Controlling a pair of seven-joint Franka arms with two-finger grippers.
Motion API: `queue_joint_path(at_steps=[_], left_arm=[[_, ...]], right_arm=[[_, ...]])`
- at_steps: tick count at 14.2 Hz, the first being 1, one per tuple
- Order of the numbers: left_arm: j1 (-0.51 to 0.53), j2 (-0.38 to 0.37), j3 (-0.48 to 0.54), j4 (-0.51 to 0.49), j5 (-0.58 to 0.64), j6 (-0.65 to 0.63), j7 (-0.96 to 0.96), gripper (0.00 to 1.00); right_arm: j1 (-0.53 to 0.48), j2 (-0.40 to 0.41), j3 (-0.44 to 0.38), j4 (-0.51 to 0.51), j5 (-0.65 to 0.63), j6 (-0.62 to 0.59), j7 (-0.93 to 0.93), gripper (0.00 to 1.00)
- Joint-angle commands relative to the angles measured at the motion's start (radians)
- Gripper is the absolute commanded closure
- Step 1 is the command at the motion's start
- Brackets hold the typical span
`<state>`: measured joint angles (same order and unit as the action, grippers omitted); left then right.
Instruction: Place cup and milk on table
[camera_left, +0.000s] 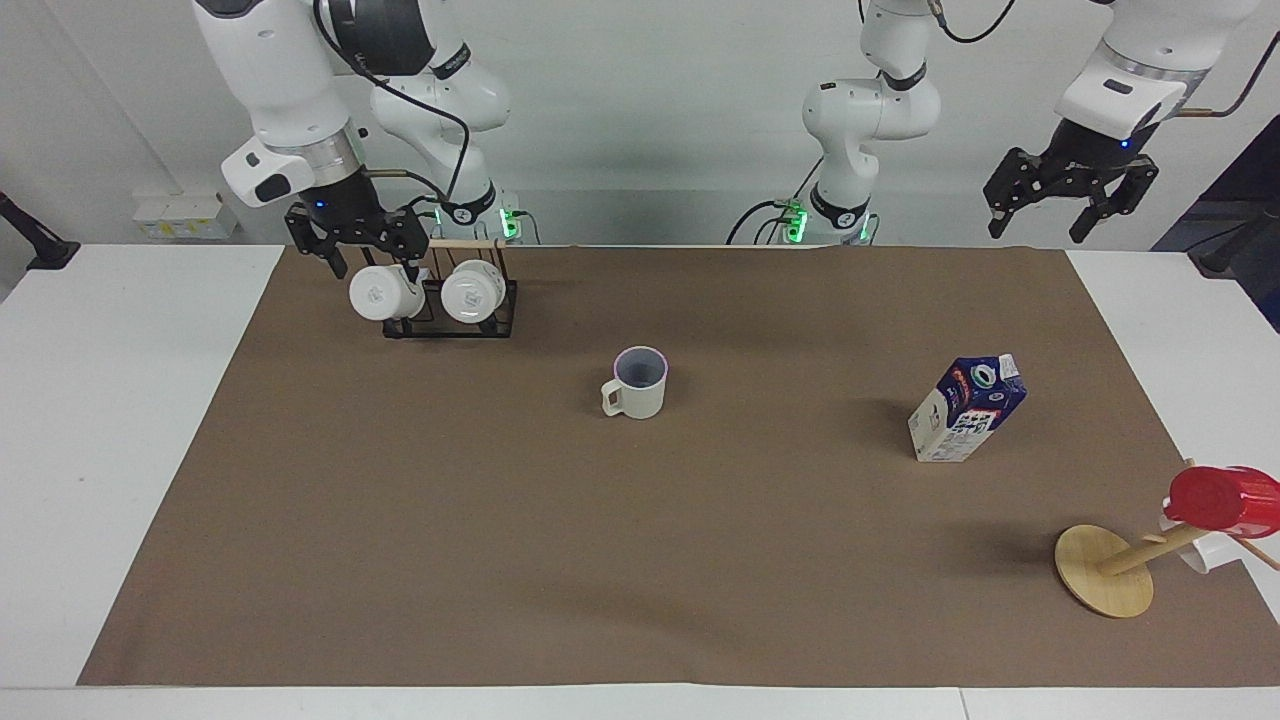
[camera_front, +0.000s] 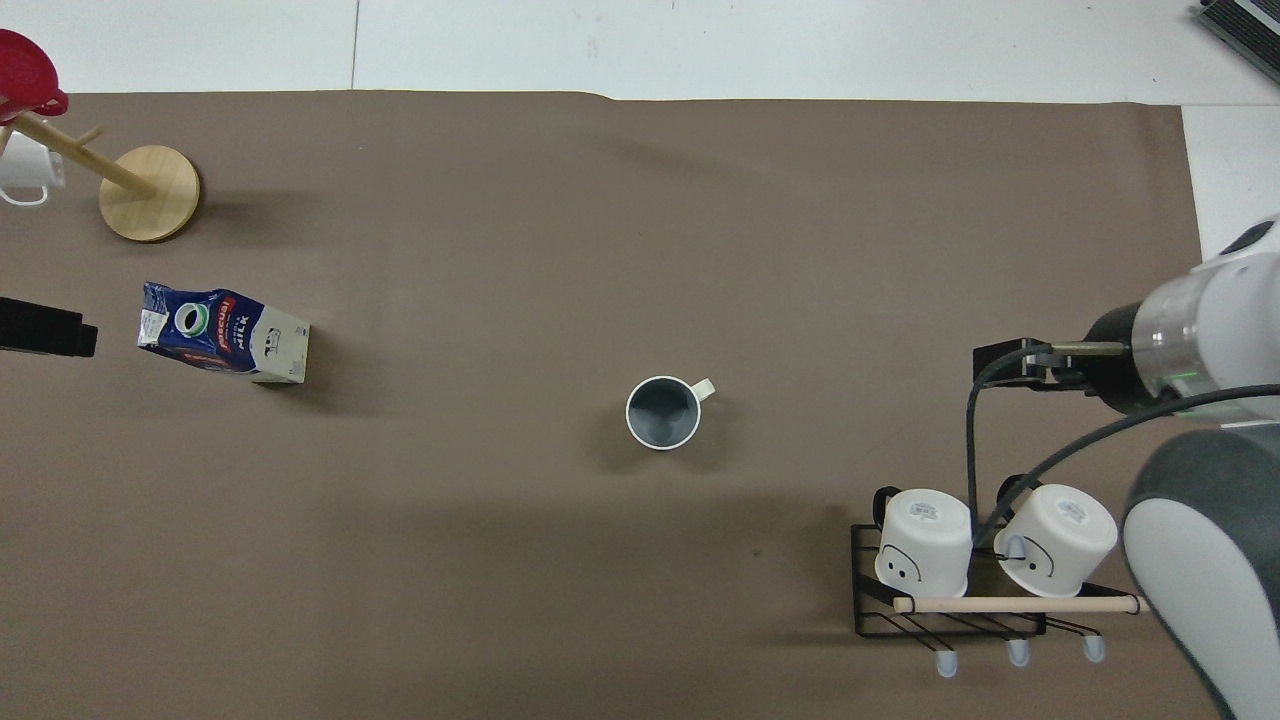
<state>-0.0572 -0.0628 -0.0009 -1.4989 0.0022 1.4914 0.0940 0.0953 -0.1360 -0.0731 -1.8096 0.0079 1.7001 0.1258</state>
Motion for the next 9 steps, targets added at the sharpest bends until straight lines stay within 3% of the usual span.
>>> queue_joint_path(at_steps=[1,4,9], left_arm=[[0.000,-0.026,-0.001,-0.029,0.005,0.001,0.007,0.00],[-0.001,-0.020,-0.001,-0.061,0.005,0.035,0.007,0.00],[0.016,0.026,-0.001,-0.208,0.007,0.307,0.020,0.00]], right_arm=[[-0.019,-0.007,-0.031,0.038,0.007,-0.046,-0.058,0.00],[-0.019,-0.007,-0.068,0.073,0.011,-0.102,-0.077,0.00],[0.021,0.015,-0.054,0.174,0.007,-0.164,-0.067,0.00]])
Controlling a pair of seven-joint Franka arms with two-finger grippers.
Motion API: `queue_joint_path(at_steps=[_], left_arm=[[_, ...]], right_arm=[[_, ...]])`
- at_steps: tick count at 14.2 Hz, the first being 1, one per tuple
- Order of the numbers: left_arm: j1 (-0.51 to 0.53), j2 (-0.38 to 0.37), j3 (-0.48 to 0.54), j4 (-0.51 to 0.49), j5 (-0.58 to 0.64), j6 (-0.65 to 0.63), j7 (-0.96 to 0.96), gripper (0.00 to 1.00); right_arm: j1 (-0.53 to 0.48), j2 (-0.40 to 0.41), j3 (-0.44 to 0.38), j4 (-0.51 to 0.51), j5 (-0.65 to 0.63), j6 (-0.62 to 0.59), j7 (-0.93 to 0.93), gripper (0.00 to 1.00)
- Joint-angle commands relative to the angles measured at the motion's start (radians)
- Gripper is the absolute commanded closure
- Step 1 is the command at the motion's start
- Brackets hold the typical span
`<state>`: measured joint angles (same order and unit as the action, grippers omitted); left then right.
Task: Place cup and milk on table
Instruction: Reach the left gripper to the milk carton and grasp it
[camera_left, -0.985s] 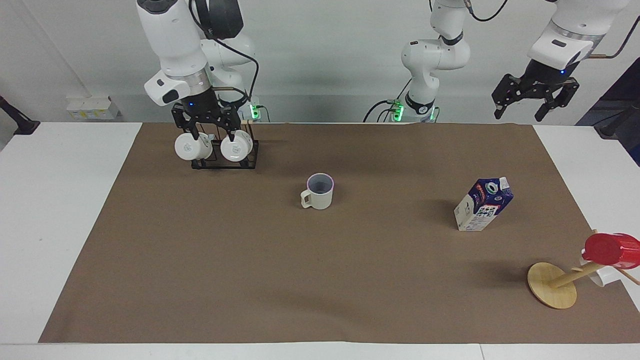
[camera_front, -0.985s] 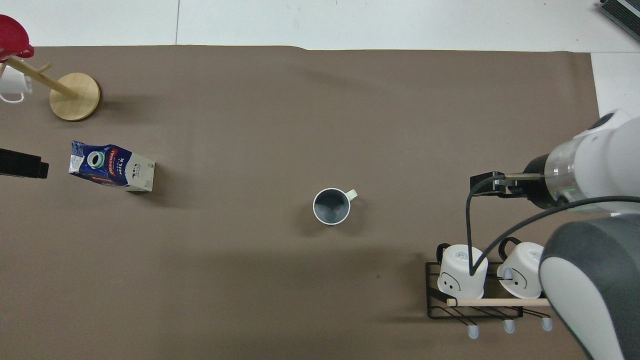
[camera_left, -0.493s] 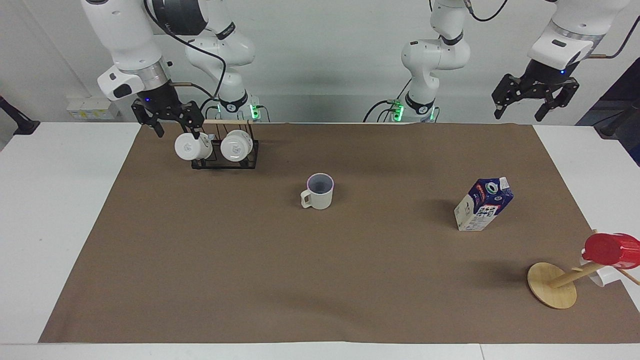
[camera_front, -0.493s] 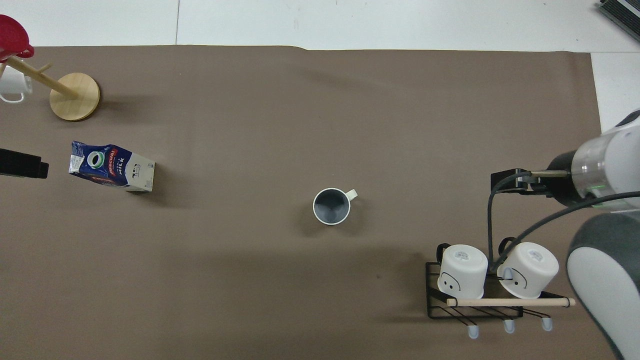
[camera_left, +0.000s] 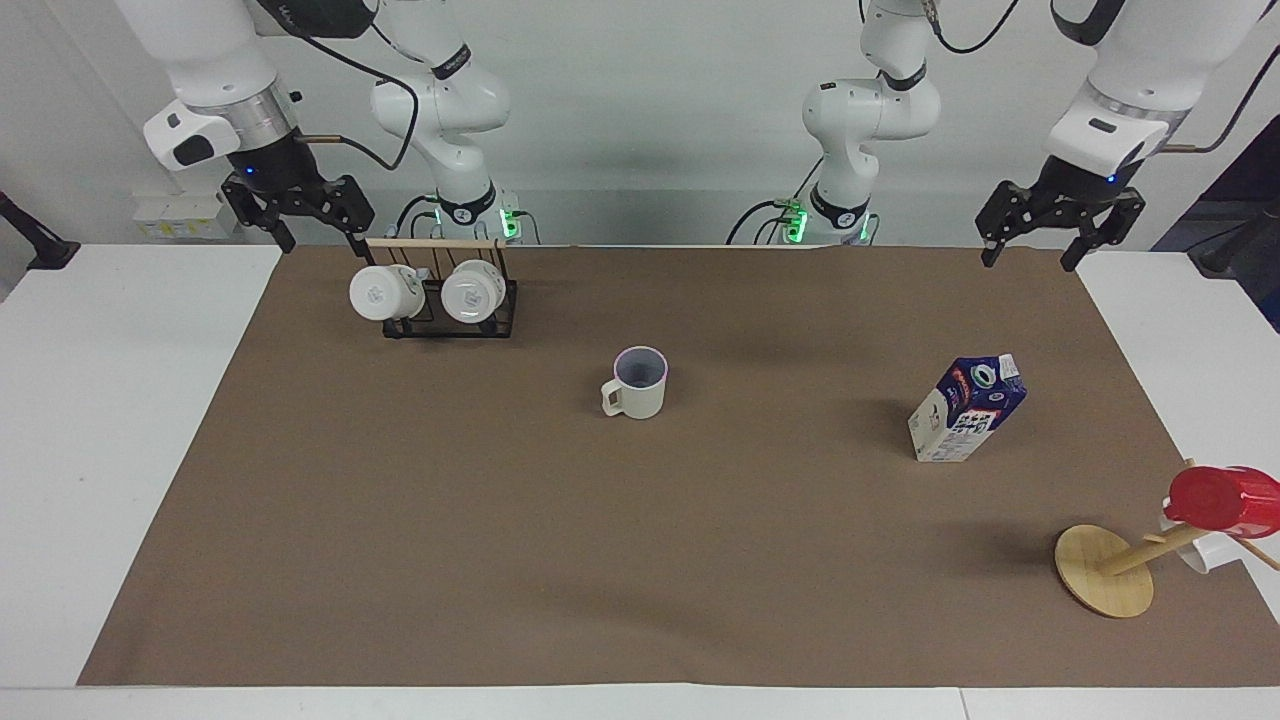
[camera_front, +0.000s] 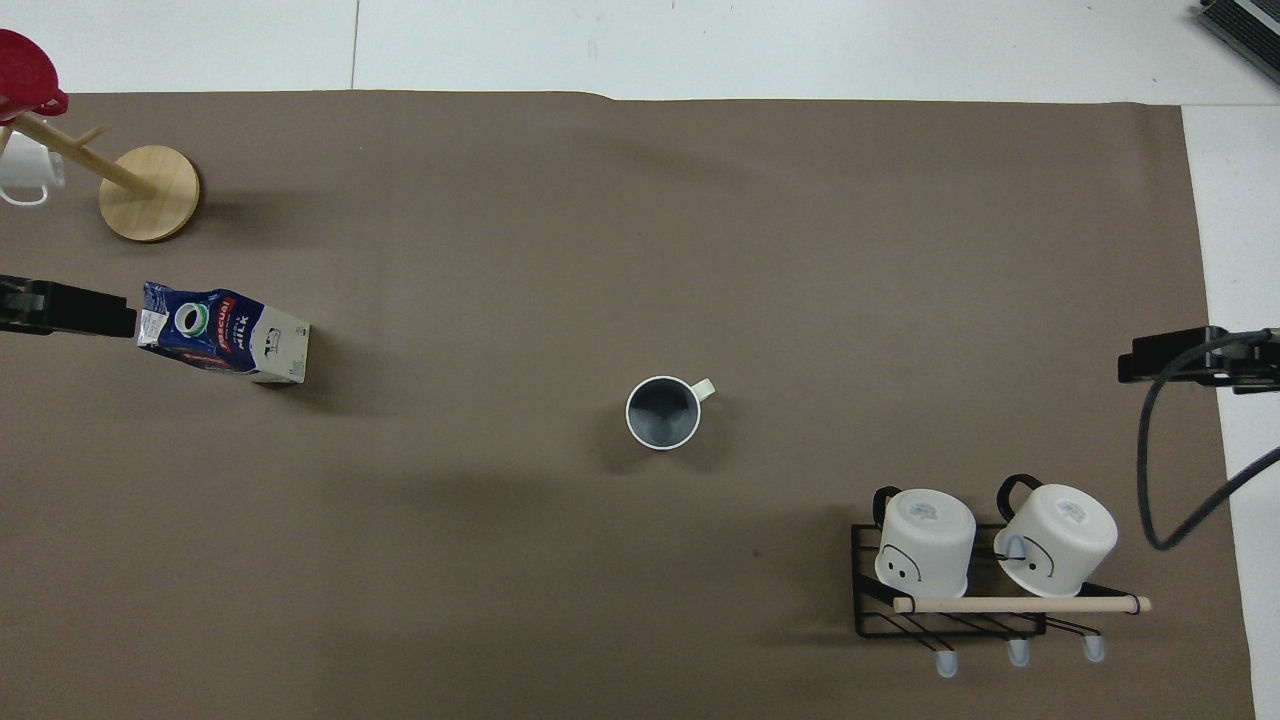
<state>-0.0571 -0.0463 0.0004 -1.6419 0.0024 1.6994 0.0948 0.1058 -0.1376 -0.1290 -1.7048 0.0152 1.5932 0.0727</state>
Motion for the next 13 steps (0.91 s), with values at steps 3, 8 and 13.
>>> queue_joint_path(at_steps=[3,8,13], left_arm=[[0.023,0.081,0.001,-0.070,0.007,0.178,0.020,0.00],[0.048,0.141,0.001,-0.117,0.007,0.264,0.026,0.00],[0.052,0.143,0.001,-0.211,0.007,0.336,0.036,0.00]], right_arm=[[0.011,0.075,0.002,0.154,-0.003,-0.119,-0.014,0.00],[0.011,0.059,0.000,0.122,0.006,-0.068,-0.018,0.00],[0.012,0.061,0.002,0.126,-0.004,-0.073,-0.025,0.00]])
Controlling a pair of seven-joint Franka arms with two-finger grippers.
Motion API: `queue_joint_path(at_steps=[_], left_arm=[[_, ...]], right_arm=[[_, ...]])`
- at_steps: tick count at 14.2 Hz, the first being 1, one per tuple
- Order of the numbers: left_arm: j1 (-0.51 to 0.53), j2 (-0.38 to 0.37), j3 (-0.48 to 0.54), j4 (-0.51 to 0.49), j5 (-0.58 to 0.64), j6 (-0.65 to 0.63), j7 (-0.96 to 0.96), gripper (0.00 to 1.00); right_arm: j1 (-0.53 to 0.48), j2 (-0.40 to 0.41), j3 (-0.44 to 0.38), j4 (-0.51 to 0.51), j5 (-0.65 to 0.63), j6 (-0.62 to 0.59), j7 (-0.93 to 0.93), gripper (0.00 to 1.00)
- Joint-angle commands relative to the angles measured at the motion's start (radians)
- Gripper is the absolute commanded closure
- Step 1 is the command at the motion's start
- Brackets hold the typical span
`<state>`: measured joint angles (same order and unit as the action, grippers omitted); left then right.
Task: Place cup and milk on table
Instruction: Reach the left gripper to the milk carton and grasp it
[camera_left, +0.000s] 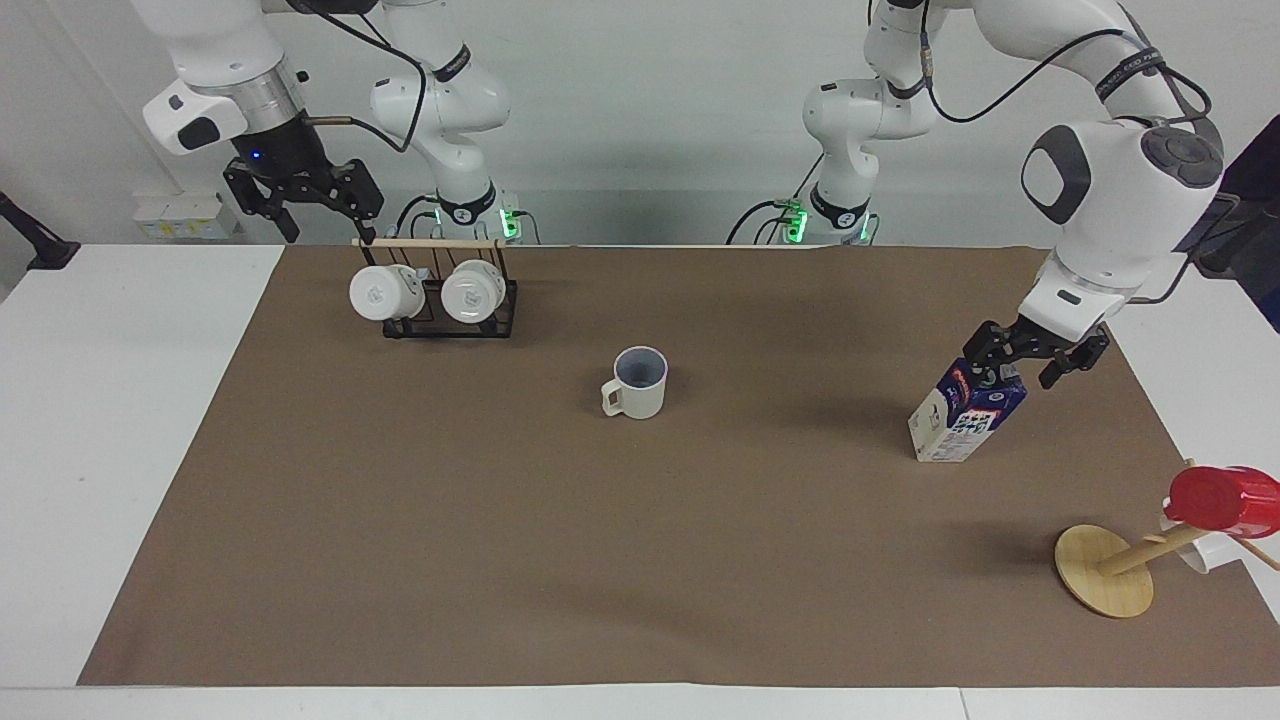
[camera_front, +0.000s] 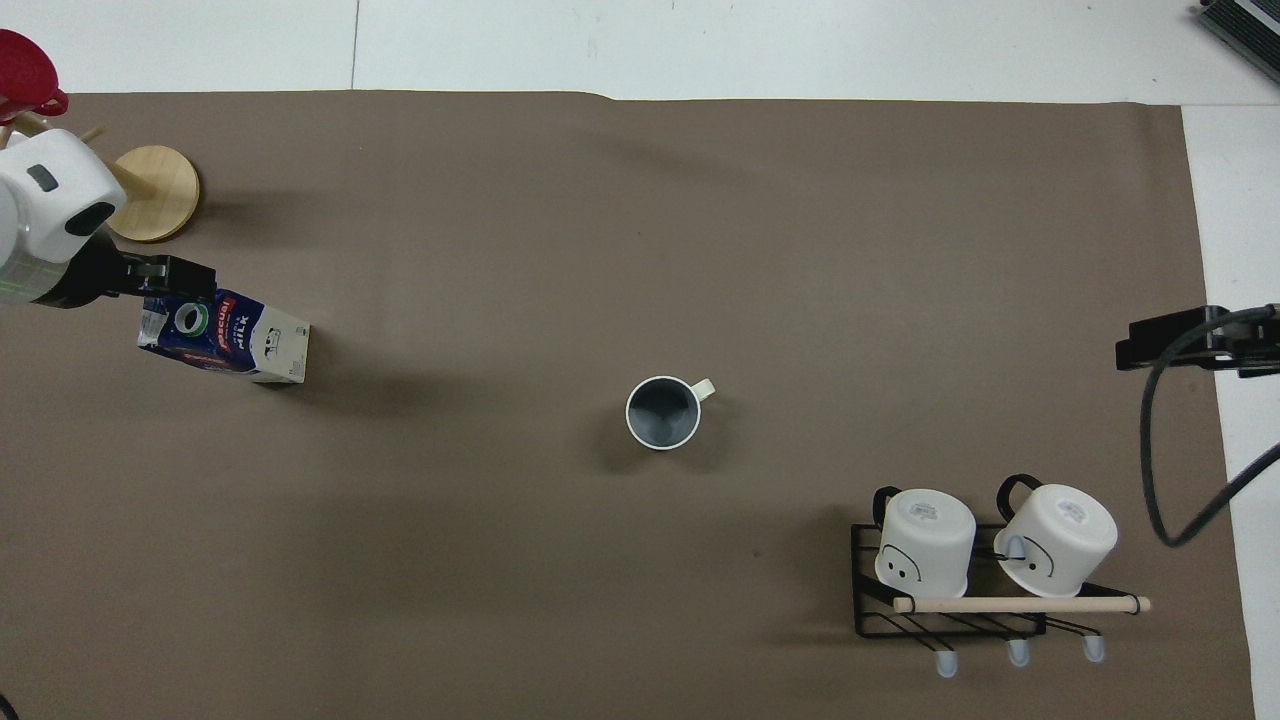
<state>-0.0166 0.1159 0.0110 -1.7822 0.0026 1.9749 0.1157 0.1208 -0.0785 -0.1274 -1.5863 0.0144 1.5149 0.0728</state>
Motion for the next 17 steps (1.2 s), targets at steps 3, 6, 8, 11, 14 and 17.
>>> queue_joint_path(at_steps=[3,6,8,11,14,17], left_arm=[[-0.003,-0.019,-0.010,-0.127,0.007,0.107,0.007,0.00],[-0.003,-0.019,-0.008,-0.141,0.008,0.102,0.010,0.08],[-0.003,-0.019,-0.006,-0.138,0.017,0.099,0.010,0.49],[-0.019,-0.039,-0.013,-0.129,0.051,0.090,0.002,0.88],[-0.080,-0.053,-0.013,-0.088,0.053,0.043,-0.054,0.94],[-0.205,-0.044,-0.013,-0.057,0.053,0.035,-0.218,0.93]], right_arm=[[-0.006,0.011,0.000,0.031,-0.004,-0.007,-0.025,0.00],[-0.006,0.011,-0.001,0.032,-0.001,-0.007,-0.024,0.00],[-0.009,0.013,-0.003,0.032,0.009,-0.004,-0.025,0.00],[-0.021,0.013,0.002,0.032,0.004,-0.007,-0.022,0.00],[-0.113,0.016,0.103,0.032,-0.004,-0.002,-0.024,0.00],[-0.081,0.009,0.092,0.029,-0.007,-0.007,-0.019,0.00]])
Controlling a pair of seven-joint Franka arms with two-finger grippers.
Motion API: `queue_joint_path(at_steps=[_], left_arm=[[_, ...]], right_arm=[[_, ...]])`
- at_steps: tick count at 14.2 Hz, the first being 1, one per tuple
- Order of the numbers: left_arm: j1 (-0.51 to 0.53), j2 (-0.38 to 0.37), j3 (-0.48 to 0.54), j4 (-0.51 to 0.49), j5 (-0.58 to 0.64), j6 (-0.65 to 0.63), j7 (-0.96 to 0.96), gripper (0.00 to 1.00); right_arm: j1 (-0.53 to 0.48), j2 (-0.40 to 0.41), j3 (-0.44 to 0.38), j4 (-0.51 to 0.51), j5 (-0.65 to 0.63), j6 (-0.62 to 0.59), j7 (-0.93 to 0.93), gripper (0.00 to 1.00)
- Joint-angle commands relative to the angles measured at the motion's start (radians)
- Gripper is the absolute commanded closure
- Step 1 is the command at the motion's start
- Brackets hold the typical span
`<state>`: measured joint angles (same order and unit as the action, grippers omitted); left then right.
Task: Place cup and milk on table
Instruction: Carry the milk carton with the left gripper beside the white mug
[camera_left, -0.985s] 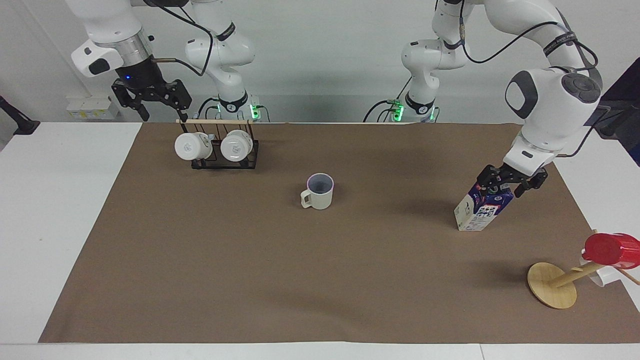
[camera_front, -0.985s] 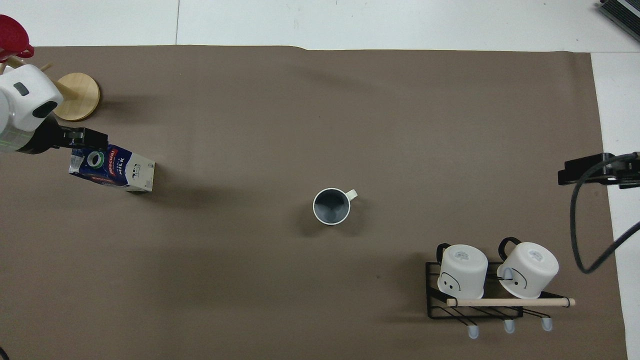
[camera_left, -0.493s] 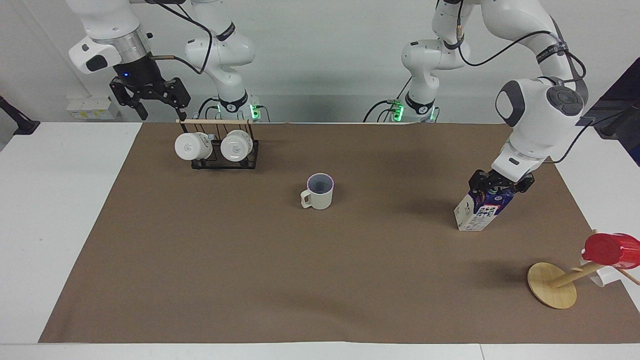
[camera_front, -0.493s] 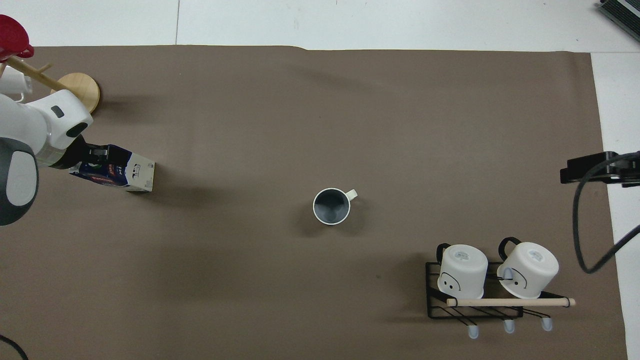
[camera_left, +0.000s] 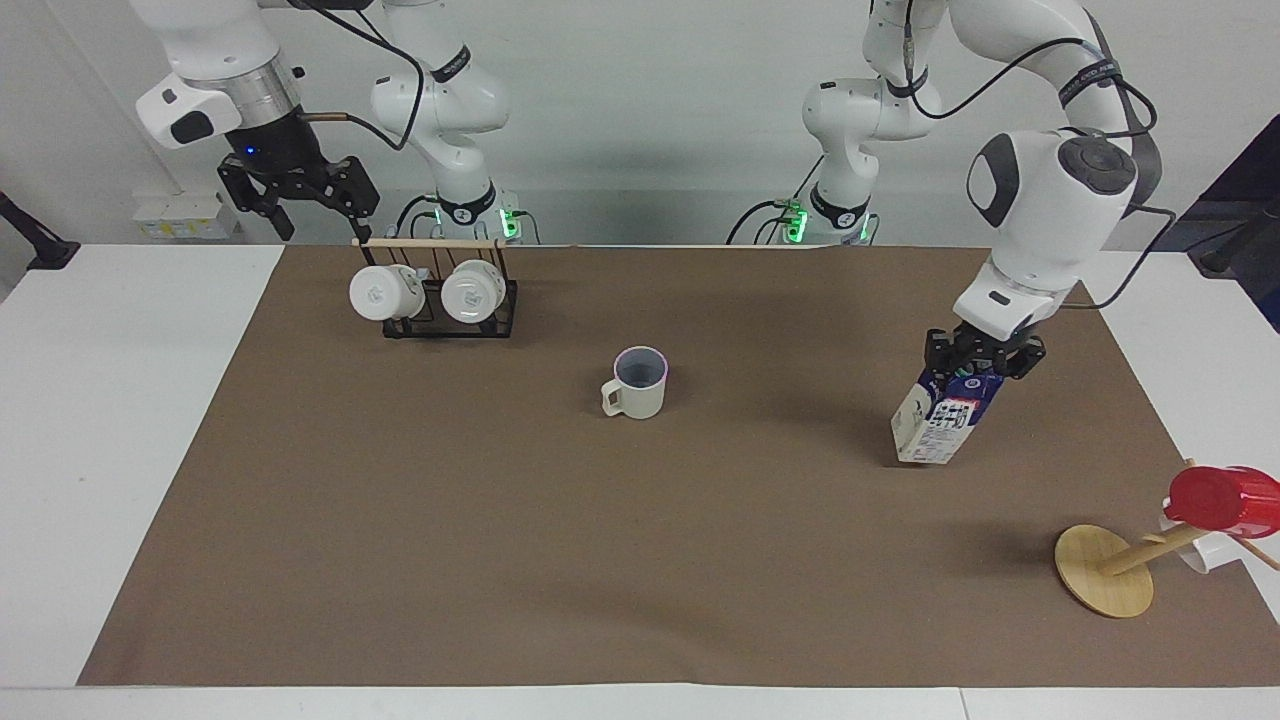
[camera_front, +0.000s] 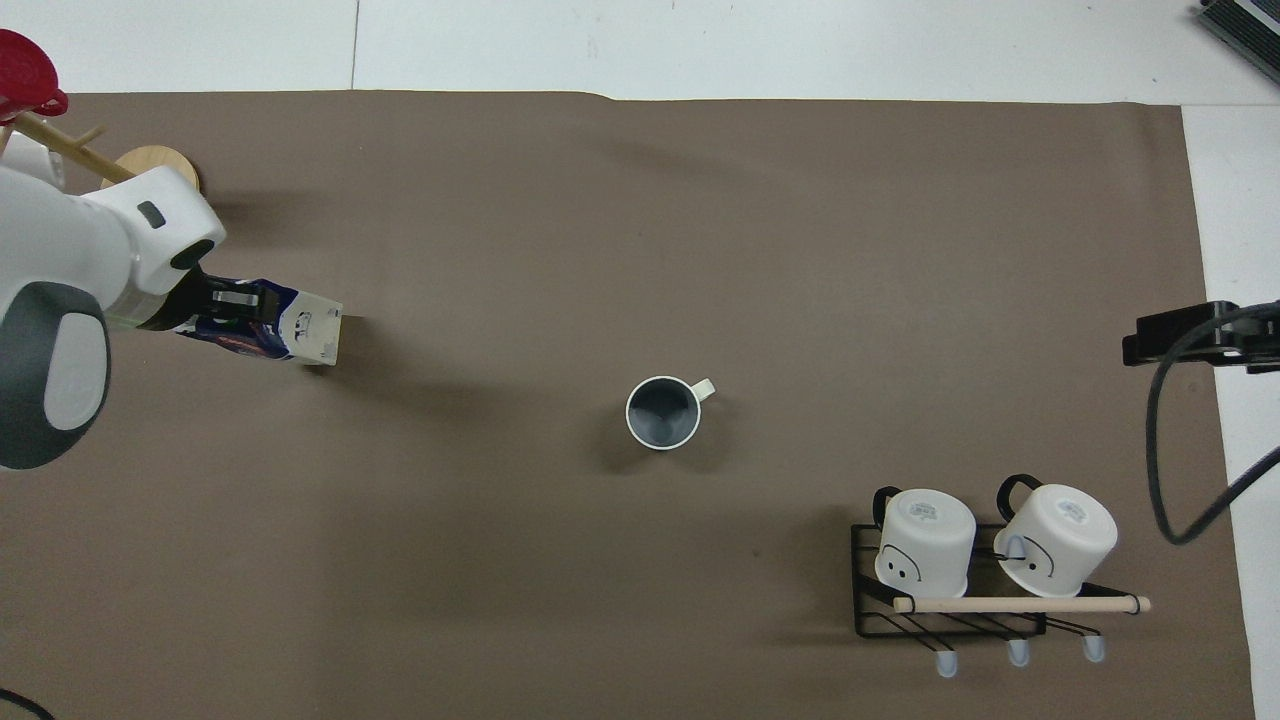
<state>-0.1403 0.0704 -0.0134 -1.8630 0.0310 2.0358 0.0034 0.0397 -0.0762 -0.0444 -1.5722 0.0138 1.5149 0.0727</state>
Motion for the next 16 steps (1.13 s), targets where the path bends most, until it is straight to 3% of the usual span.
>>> queue_joint_path(at_steps=[1,8,13,14,16], left_arm=[[-0.131,0.003,0.010,0.030,0.023,-0.023,-0.164,0.93],[-0.412,0.048,0.009,0.048,0.014,0.007,-0.494,0.89],[-0.479,0.081,0.006,0.041,0.010,0.041,-0.542,0.82],[-0.479,0.081,0.006,0.035,0.010,0.041,-0.542,0.76],[-0.479,0.081,0.006,0.025,0.009,0.040,-0.542,0.55]], right_arm=[[0.027,0.013,-0.015,0.018,-0.009,-0.007,-0.021,0.00],[0.029,0.003,-0.041,0.011,-0.012,-0.004,-0.014,0.00],[0.029,0.003,-0.037,0.009,-0.011,0.002,-0.025,0.00],[0.031,0.001,-0.037,0.008,-0.011,0.002,-0.025,0.00],[0.031,-0.008,-0.037,-0.009,-0.006,0.004,-0.025,0.00]])
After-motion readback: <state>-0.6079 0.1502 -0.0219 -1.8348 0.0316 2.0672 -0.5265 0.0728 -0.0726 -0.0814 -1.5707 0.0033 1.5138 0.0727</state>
